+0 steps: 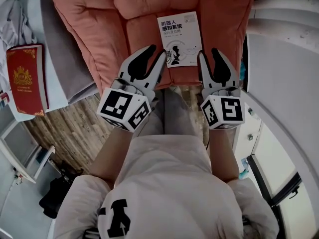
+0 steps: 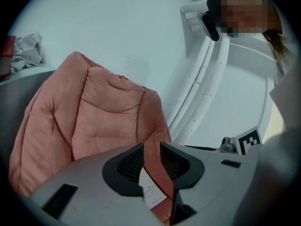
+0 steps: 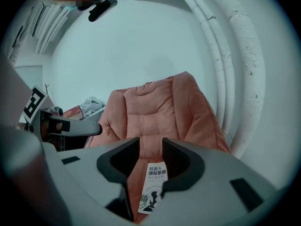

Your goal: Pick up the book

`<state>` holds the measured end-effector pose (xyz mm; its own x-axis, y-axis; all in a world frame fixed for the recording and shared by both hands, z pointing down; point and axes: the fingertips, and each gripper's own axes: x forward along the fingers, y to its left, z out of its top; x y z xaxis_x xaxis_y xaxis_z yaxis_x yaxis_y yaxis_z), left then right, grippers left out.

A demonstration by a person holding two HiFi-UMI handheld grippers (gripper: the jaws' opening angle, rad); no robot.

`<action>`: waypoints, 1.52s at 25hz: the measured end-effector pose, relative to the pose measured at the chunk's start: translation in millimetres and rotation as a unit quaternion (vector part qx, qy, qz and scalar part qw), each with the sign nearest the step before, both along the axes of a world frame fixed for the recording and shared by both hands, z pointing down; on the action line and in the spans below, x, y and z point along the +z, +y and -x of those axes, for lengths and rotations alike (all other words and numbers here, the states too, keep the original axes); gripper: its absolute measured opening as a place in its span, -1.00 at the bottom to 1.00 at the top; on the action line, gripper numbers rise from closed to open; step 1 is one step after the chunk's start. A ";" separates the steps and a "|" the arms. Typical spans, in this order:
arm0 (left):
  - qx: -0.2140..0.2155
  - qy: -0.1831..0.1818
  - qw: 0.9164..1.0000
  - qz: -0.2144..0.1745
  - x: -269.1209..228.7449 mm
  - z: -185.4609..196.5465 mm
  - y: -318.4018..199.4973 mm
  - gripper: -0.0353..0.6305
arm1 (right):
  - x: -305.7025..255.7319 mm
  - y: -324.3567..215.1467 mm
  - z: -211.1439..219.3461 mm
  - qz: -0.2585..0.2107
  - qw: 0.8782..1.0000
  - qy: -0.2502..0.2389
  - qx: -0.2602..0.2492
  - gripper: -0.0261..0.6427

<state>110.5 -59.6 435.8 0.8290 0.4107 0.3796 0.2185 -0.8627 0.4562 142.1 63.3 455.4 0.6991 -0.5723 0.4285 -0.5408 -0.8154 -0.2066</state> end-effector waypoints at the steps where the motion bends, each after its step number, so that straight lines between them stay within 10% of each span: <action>1: 0.001 -0.004 1.000 0.000 6.2 0.4 0.6 -0.62 | 7.1 -0.4 0.8 0.004 1.000 -0.004 0.000 -0.47; 38: 0.031 -0.147 0.989 0.005 200.9 6.9 6.2 -0.46 | 226.2 8.5 -6.3 0.120 0.981 -0.135 0.077 -0.10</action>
<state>103.6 -53.4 636.8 0.6566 0.4618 0.5964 0.1264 -0.8469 0.5165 148.4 71.7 681.6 0.6113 -0.3291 0.7197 -0.3600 -0.9255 -0.1173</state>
